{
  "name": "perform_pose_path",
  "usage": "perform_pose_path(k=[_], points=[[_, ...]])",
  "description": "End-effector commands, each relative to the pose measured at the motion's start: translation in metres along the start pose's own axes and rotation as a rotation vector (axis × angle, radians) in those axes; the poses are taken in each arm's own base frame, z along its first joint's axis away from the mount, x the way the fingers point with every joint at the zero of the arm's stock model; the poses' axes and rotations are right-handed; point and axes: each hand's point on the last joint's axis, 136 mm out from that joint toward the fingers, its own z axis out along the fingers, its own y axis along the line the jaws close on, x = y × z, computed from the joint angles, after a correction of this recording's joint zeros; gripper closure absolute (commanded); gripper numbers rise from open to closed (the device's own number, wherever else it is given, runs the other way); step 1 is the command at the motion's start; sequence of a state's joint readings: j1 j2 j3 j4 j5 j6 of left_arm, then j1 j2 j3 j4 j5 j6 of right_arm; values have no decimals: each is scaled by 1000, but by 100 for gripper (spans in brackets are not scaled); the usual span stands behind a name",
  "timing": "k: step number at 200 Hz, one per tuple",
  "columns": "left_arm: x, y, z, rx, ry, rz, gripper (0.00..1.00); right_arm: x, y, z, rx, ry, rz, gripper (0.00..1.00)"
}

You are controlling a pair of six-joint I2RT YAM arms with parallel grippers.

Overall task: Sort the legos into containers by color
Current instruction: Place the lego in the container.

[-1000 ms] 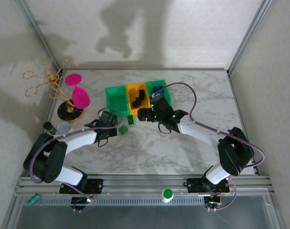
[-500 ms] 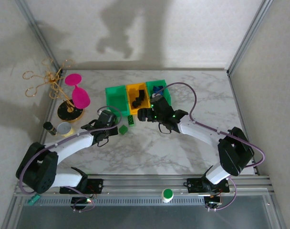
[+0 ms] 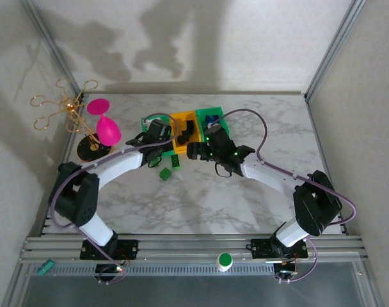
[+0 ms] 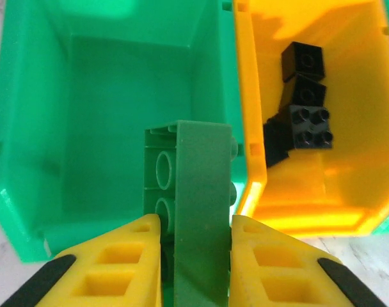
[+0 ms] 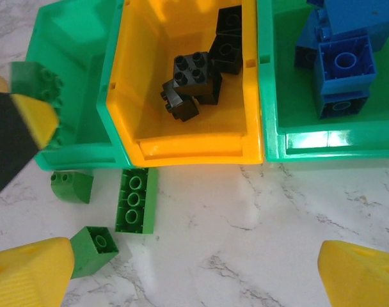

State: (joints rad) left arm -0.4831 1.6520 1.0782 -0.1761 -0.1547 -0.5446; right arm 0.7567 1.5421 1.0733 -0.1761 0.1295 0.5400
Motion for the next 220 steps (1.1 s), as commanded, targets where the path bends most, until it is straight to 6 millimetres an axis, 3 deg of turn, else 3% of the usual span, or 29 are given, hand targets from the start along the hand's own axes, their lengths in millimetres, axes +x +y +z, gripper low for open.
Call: perform_pose_path(k=[1,67,90,154,220], points=[[-18,8,15,-62,-40,-1,78,-16,0,-15,-6,-52,21,1],[-18,15,67,-82,0,-41,75,-15,-13,-21,23,-61,28,1],[-18,19,74,-93,14,-44,67,-16,-13,-23,26,-63,22,1],[-27,15,61,-68,-5,-45,56,-17,-13,-19,27,-60,17,1],[-33,11,31,-7,-31,-72,65,-19,-12,-18,25,-60,14,1]])
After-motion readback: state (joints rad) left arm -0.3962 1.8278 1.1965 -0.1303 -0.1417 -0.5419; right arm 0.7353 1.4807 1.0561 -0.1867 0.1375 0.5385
